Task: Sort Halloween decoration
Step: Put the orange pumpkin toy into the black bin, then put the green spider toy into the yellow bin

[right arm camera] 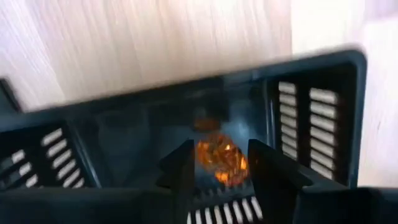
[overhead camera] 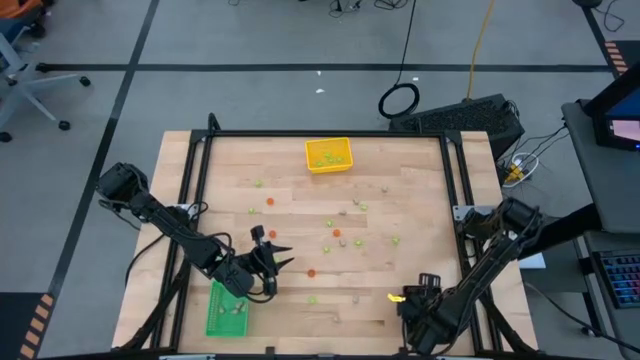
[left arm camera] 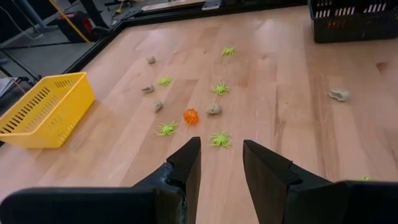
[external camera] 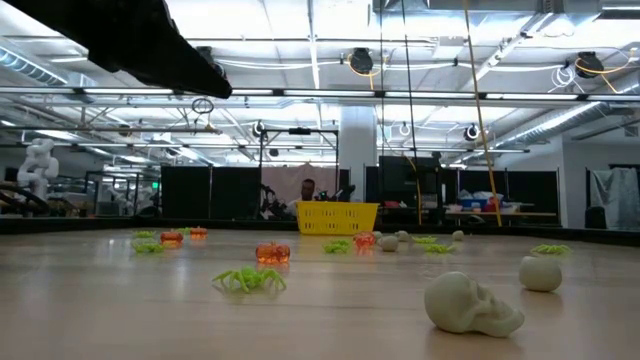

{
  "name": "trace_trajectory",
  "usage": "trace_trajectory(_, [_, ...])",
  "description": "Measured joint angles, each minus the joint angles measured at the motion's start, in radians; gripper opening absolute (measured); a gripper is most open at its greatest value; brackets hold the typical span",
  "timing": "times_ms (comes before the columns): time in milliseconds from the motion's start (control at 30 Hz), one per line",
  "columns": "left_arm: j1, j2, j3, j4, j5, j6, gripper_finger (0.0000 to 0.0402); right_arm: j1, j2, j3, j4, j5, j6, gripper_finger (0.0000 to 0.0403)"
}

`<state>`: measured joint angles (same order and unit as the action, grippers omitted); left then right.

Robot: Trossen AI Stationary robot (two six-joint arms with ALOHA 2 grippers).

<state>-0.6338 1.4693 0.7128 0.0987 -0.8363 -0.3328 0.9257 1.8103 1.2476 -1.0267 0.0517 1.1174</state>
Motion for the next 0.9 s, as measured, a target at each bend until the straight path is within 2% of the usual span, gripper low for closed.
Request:
trace_trajectory(267, [0.027,0.0,0.039,-0.014,0.074,0.0,0.0118,0.041,-0.097,0.0,-0.029,-0.001,0.105,0.0144])
trace_trajectory(367, [0.045,0.0,0.062,-0.064,0.105,-0.001,0.0118,0.074,-0.137,0.0,-0.025,0.054,0.156,0.0138])
trace_trajectory(500, [0.076,0.0,0.11,-0.21,0.119,-0.064,0.0118,0.118,-0.166,0.0,-0.003,0.309,0.19,0.0133])
trace_trajectory(633, [0.111,0.0,0.179,-0.448,0.161,-0.194,0.0118,0.14,-0.16,0.0,0.059,0.567,0.155,0.0132])
trace_trajectory(700, [0.136,0.0,0.208,-0.566,0.229,-0.255,0.0118,0.14,-0.151,0.0,0.087,0.69,0.106,0.0132])
trace_trajectory(800, [0.178,0.0,0.232,-0.669,0.358,-0.265,0.0118,0.132,-0.129,0.0,0.133,0.898,-0.002,0.0132])
trace_trajectory(900, [0.229,0.0,0.247,-0.747,0.404,-0.263,0.0118,0.109,-0.098,0.0,0.199,1.084,-0.149,0.0132])
